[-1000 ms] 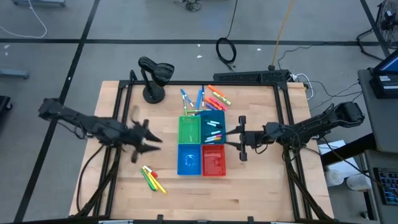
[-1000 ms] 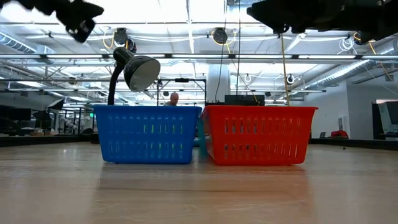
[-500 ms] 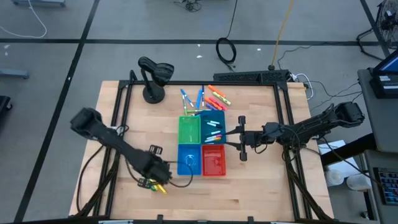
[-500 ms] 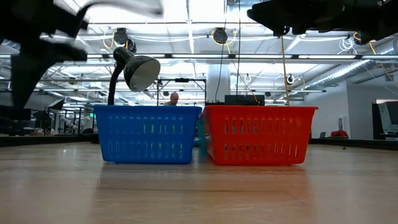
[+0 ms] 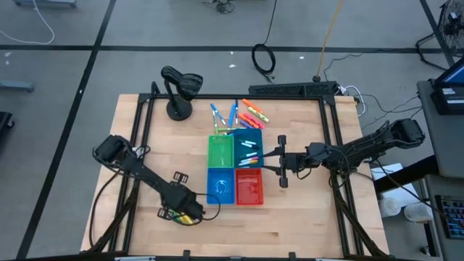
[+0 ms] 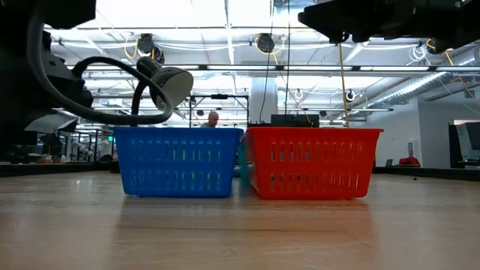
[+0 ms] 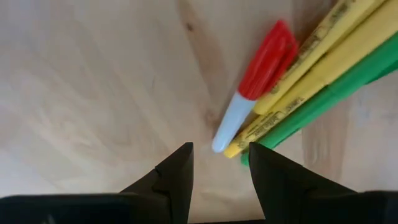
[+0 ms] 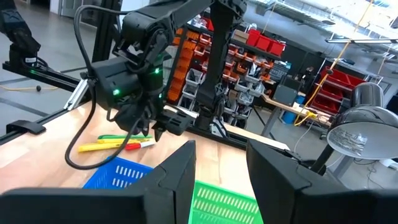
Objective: Pick & Place Markers
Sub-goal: Put the red highlighter pen into the blue bin
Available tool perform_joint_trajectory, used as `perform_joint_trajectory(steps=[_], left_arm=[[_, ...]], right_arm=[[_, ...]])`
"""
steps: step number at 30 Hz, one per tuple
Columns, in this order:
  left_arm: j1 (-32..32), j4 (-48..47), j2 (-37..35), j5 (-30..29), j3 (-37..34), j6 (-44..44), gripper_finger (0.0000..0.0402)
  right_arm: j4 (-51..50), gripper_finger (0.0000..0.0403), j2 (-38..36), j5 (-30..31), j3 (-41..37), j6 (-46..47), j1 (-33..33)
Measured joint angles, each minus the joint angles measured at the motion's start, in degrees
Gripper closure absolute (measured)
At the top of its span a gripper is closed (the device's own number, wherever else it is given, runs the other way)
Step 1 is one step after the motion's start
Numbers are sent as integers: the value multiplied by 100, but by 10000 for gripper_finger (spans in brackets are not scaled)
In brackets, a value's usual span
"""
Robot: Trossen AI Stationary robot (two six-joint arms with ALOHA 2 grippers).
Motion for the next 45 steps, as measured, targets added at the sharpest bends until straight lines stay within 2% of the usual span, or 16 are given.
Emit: perform_joint_trajectory(steps=[6, 10, 15, 20, 34, 38, 43, 45], left_arm=[[-81, 653, 0, -5, -235, 16, 243], [-80, 719, 0, -116, -405, -13, 243], [-76, 1049, -13, -389, -527, 287, 243], [13, 1304, -15, -391, -555, 532, 243], [134, 1421, -15, -479, -559, -281, 244], [219, 1457, -15, -450, -557, -282, 274], [376, 1500, -13, -262, -552, -288, 353], [427, 1512, -12, -320, -552, -297, 371]], right_arm=[[-35, 273, 0, -1, 0, 6, 0], [-35, 273, 0, 0, 1, 20, 0], [-35, 273, 0, 0, 0, 20, 0], [-37, 273, 0, 0, -1, 16, 0], [-39, 273, 0, 0, -1, 31, 0], [-39, 273, 0, 0, -1, 33, 0], [-39, 273, 0, 0, -1, 35, 0], [-39, 273, 0, 0, -1, 35, 0]])
